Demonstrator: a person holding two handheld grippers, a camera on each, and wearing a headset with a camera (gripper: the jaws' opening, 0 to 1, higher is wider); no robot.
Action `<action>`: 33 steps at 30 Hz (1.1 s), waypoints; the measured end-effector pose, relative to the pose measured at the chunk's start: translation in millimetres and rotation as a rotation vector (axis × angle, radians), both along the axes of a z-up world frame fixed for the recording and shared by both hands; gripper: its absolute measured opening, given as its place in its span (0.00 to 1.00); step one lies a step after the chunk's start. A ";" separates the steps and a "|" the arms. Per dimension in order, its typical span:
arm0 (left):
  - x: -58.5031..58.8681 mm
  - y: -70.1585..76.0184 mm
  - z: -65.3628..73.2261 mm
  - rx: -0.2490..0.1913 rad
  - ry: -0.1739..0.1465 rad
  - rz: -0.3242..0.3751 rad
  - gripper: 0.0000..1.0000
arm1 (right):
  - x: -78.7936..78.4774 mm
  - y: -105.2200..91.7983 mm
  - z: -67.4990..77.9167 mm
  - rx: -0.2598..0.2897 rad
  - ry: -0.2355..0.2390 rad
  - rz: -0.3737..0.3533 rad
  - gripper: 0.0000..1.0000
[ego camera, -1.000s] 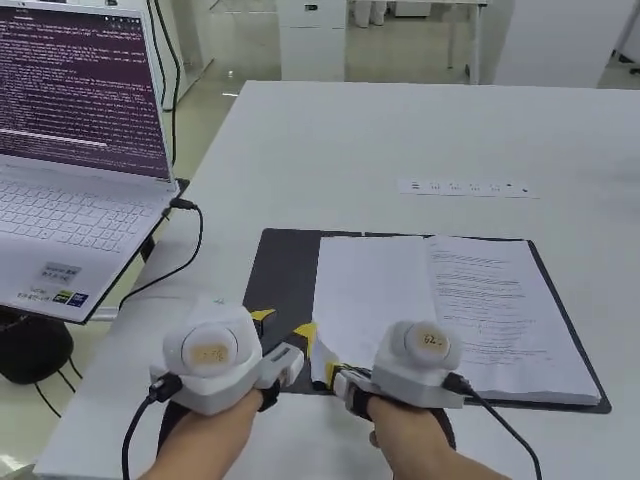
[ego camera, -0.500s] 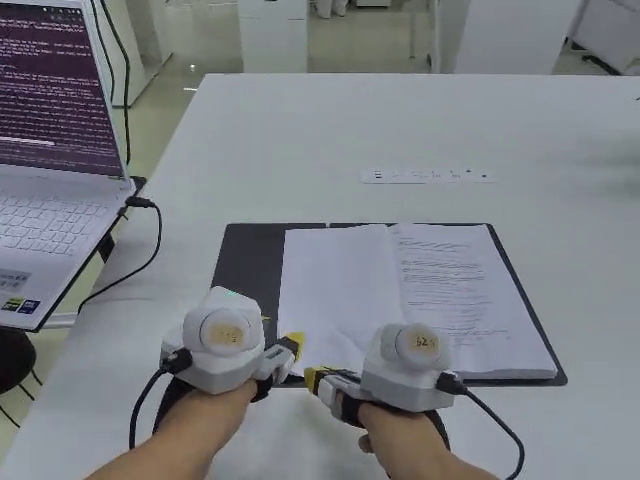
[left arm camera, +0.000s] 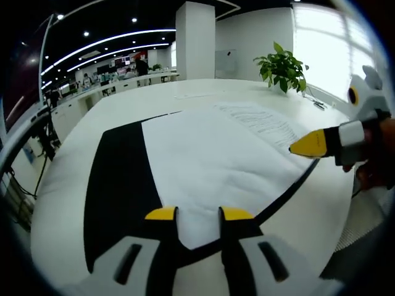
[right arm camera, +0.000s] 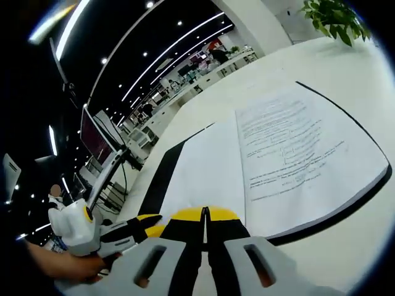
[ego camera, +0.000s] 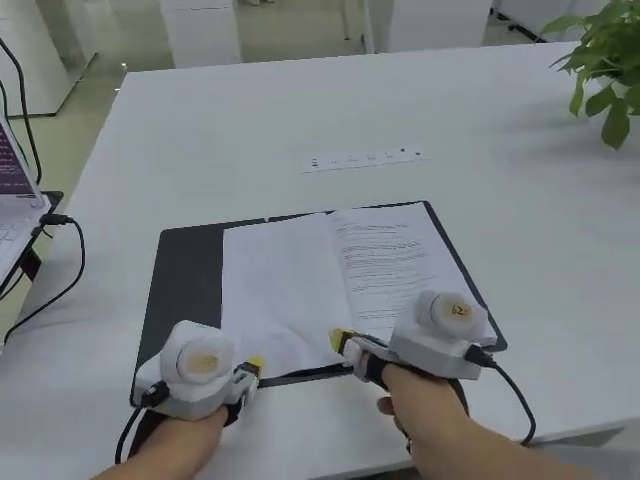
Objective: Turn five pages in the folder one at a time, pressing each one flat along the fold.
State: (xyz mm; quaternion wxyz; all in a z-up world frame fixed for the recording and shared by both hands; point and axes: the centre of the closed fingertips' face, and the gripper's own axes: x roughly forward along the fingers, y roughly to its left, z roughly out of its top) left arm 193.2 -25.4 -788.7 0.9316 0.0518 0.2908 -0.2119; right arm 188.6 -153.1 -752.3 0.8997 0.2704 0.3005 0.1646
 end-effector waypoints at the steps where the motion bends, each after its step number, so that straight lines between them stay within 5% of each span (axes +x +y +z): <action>1: 0.8 -0.5 0.2 0.012 -0.006 -0.010 0.24 | 5.0 -3.3 -0.8 -0.007 -0.007 -0.002 0.00; 15: 3.0 0.3 0.9 -0.006 -0.013 0.008 0.23 | 67.2 -12.1 -8.7 -0.093 -0.078 0.053 0.00; 24: 3.5 1.0 -0.1 -0.026 -0.031 0.018 0.23 | 92.3 -15.0 -24.8 -0.079 -0.045 0.052 0.00; 33: 3.7 0.7 -0.2 -0.032 -0.040 0.019 0.23 | 122.5 -14.8 -20.5 -0.027 -0.064 0.026 0.00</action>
